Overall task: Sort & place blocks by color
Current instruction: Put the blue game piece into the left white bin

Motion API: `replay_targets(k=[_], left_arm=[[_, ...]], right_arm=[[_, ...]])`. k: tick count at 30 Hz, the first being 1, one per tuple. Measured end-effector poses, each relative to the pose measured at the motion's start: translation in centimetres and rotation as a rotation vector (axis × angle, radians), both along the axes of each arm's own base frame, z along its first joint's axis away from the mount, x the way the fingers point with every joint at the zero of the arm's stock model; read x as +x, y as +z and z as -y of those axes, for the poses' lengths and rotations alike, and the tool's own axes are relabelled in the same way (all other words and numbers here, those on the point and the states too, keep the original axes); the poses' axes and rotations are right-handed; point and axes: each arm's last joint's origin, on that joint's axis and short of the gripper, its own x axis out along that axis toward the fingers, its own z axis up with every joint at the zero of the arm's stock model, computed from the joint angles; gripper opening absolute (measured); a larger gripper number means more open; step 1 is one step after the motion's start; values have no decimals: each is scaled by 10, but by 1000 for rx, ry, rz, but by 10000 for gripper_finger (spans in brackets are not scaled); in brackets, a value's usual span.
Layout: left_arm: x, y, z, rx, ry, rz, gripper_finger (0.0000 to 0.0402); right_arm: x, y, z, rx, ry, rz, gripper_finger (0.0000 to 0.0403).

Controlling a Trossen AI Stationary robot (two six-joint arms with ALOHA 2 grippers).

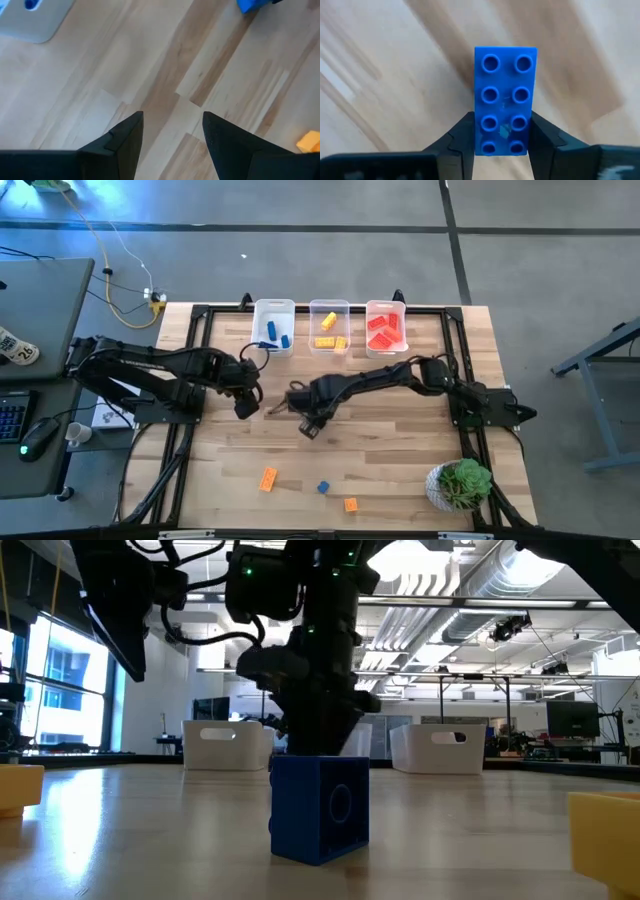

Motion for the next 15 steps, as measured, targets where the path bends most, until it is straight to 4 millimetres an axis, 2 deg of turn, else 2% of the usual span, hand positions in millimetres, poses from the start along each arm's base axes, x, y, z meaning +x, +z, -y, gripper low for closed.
replay_targets(k=[5,9,15], left_arm=[[0,0,-10,0,53,10,191],[-1,1,-19,-20,101,20,191],[-1,2,-39,-91,184,88,191]], right_arm=[[9,19,19,-16,93,64,110],[15,39,26,-53,241,124,110],[21,68,42,-105,370,193,110]])
